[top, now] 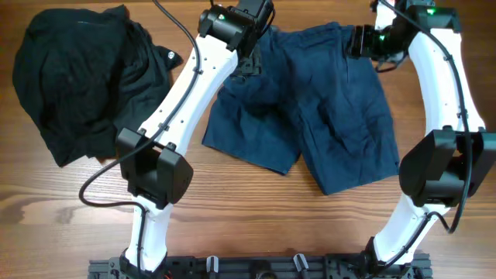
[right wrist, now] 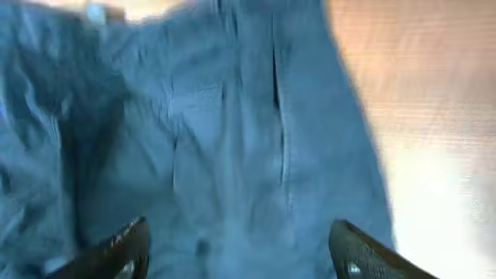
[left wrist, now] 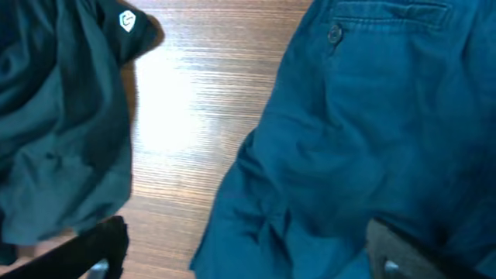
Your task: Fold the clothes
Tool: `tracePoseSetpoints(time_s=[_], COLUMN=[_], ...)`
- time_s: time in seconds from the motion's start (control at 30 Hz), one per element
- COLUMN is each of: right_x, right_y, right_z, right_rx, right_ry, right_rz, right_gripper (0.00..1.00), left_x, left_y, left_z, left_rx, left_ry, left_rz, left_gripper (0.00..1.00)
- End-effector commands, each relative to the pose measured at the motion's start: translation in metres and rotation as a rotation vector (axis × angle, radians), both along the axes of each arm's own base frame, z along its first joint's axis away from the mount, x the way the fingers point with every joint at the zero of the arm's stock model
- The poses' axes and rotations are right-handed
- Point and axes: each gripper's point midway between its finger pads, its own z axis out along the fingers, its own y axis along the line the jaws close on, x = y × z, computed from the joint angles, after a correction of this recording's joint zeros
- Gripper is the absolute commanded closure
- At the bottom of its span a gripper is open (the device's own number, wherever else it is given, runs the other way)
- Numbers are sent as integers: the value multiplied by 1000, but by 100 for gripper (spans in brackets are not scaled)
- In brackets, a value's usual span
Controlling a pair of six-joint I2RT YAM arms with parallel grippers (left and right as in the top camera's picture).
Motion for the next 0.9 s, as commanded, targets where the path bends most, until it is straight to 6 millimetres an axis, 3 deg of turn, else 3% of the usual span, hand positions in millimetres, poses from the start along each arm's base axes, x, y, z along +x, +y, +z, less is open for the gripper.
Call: tracePoseSetpoints(time_s=[0.0,0.27,0.6,0.73,0.87], right_x=[22,62,78,83,86], right_y=[-1,8,44,55,42], right_z=[-5,-72,-135,-146,-147], right_rx=[-71,-35,55,66,42], right_ry=[-72,-90,-70,-76,-69], right_rz=[41,95,153,138,54], right_gripper=[27,36,46,65,90], left_x=[-1,4,3,3,2], left_y=[0,-2,-2,-2,-1], left_z=[12,13,13,13,12], left_rx=[-39,-48,-48,-47,-44], left_ry=[-27,-46,-45,-43,-38], left_rz=[20,20,20,20,20], left_gripper=[0,0,1,2,3])
